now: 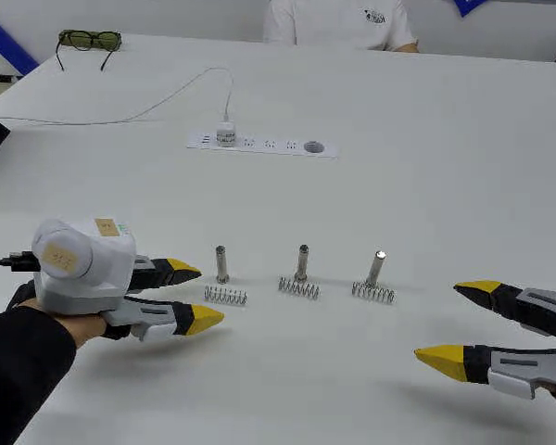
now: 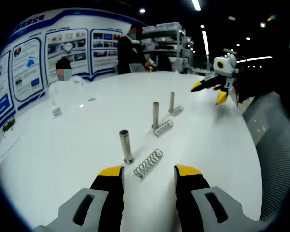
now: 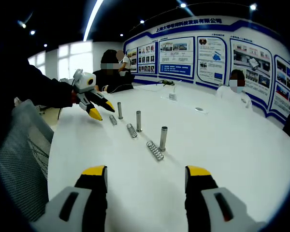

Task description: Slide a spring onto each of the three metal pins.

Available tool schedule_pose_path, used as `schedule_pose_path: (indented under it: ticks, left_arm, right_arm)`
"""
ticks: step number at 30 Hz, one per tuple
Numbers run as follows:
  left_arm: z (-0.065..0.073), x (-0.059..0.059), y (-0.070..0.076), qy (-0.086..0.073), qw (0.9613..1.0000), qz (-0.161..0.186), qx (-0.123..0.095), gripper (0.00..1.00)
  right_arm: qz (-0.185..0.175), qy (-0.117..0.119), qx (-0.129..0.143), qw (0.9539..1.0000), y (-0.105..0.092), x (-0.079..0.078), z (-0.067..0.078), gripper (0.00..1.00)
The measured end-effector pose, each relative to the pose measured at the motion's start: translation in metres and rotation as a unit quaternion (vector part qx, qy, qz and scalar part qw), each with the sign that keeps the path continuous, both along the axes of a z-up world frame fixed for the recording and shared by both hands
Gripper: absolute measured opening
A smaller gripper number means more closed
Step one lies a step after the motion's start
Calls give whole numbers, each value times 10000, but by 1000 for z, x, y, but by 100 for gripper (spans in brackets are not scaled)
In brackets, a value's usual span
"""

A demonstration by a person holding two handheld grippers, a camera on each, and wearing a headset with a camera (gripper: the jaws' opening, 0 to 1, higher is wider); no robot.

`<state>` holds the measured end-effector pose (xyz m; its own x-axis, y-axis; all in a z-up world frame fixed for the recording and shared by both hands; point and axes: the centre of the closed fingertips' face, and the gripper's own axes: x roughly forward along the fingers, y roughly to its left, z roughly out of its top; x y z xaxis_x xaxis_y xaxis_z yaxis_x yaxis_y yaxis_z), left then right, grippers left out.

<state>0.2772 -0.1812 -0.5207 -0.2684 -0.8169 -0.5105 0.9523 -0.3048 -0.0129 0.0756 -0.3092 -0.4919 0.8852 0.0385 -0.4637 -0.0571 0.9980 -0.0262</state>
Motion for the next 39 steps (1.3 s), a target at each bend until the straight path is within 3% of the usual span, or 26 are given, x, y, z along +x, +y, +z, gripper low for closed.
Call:
schedule_pose_path:
  ticks: [11,20,27,39]
  left_arm:
    - [-6,-3,-4,-53,9998,-113,123,39]
    - [-11,-10,-1,-22,9995,-219,241,29]
    - [-15,-14,5,-128,9990,-266,332,22]
    - [-16,-9,4,-252,9989,-216,331,12]
  right_arm:
    - [25,51,31,10000,1,-1,-3,66]
    - [23,28,40,10000,3,0,-2,65]
    - [47,10,39,10000,4,0,-1,65]
    - [62,-5,46,10000,3,0,-1,64]
